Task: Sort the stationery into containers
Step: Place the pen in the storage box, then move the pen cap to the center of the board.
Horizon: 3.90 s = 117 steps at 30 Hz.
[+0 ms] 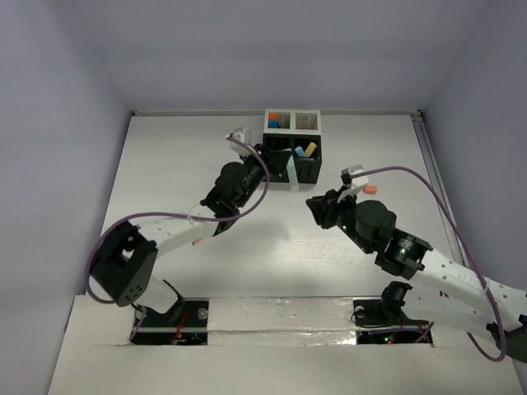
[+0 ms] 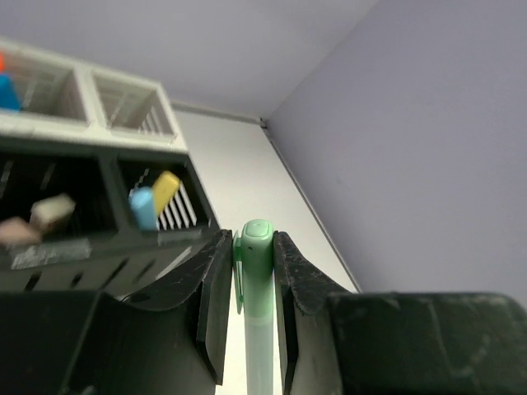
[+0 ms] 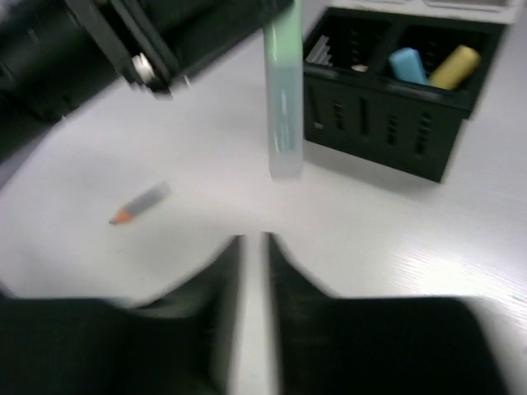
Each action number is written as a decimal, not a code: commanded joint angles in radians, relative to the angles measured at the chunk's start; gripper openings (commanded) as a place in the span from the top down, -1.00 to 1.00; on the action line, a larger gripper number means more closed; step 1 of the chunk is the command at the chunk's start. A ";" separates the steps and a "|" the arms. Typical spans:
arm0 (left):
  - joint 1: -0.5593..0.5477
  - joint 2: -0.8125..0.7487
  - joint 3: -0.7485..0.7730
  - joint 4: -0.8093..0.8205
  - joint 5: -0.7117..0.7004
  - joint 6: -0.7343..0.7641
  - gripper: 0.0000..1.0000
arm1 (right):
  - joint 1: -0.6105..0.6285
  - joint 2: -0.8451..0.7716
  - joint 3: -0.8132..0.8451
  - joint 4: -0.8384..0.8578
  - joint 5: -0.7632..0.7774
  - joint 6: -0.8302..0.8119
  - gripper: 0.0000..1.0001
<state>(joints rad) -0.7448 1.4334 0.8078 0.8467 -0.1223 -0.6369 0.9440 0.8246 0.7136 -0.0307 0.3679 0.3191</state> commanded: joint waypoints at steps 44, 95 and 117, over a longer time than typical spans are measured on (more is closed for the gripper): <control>0.076 0.457 0.446 0.235 0.104 0.250 -0.19 | 0.003 -0.085 -0.209 -0.041 0.190 0.181 0.26; 0.087 -1.074 -0.544 -0.429 -0.077 0.138 -0.52 | -0.849 0.594 0.162 -0.133 -0.049 0.207 -0.70; 0.087 -1.056 -0.547 -0.411 -0.062 0.135 -0.52 | -0.942 0.966 0.434 -0.308 -0.185 0.018 -0.52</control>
<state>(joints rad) -0.6594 0.3737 0.2680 0.3771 -0.1940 -0.4995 0.0071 1.7878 1.1152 -0.3138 0.1963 0.3569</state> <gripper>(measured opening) 0.757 0.770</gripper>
